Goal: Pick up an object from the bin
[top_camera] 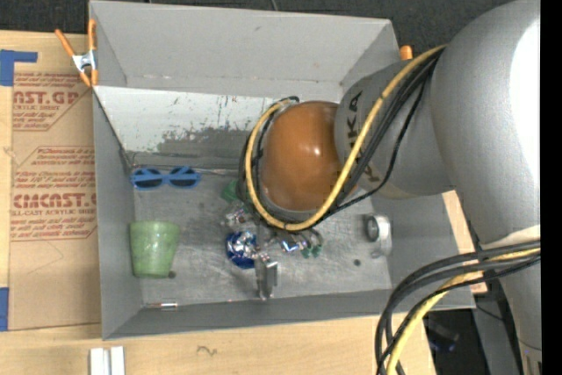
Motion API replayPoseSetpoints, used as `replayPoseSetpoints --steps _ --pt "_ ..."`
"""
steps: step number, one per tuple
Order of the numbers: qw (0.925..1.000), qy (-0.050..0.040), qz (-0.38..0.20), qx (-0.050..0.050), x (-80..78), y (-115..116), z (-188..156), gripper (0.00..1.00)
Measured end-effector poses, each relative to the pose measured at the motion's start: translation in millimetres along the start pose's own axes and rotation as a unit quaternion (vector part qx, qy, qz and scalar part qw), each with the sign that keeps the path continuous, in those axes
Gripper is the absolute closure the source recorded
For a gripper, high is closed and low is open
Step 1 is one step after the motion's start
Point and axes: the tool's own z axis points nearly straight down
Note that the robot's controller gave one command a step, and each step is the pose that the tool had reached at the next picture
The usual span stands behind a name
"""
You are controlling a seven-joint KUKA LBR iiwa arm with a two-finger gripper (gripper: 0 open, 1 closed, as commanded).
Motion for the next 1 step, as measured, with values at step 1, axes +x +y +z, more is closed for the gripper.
replayPoseSetpoints --steps 1 --pt "1.0000 -0.0026 0.001 0.001 -0.8 -2.5 -4.2 1.00"
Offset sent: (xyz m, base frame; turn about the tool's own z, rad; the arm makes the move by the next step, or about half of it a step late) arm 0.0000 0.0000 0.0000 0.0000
